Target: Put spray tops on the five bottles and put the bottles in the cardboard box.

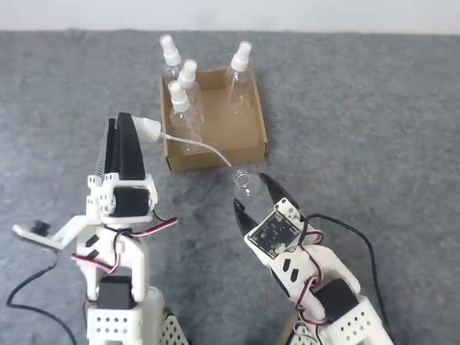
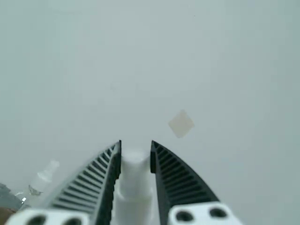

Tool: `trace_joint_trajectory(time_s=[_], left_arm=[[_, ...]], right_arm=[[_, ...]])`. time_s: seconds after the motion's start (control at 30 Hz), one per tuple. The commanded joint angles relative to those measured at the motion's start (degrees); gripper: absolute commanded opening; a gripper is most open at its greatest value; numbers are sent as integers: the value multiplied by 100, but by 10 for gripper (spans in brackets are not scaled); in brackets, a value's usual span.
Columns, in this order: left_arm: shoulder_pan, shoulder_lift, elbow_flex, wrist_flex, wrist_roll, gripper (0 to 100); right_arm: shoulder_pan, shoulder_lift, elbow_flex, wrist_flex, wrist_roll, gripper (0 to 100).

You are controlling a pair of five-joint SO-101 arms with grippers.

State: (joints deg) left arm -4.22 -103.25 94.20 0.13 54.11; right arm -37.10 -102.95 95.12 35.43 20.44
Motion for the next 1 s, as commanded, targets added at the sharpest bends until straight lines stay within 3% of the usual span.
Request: trace_joint_trajectory(time_s=[0.0, 0.47, 0.97], left_arm=[[0, -105, -400, -141, 70, 12], [580, -105, -980, 1037, 62, 12], [607, -97, -673, 1081, 35, 12]], right_arm=[[-40, -101, 123, -127, 70, 112], [-31, -92, 123, -92, 70, 112], [-31, -92, 123, -92, 70, 112]])
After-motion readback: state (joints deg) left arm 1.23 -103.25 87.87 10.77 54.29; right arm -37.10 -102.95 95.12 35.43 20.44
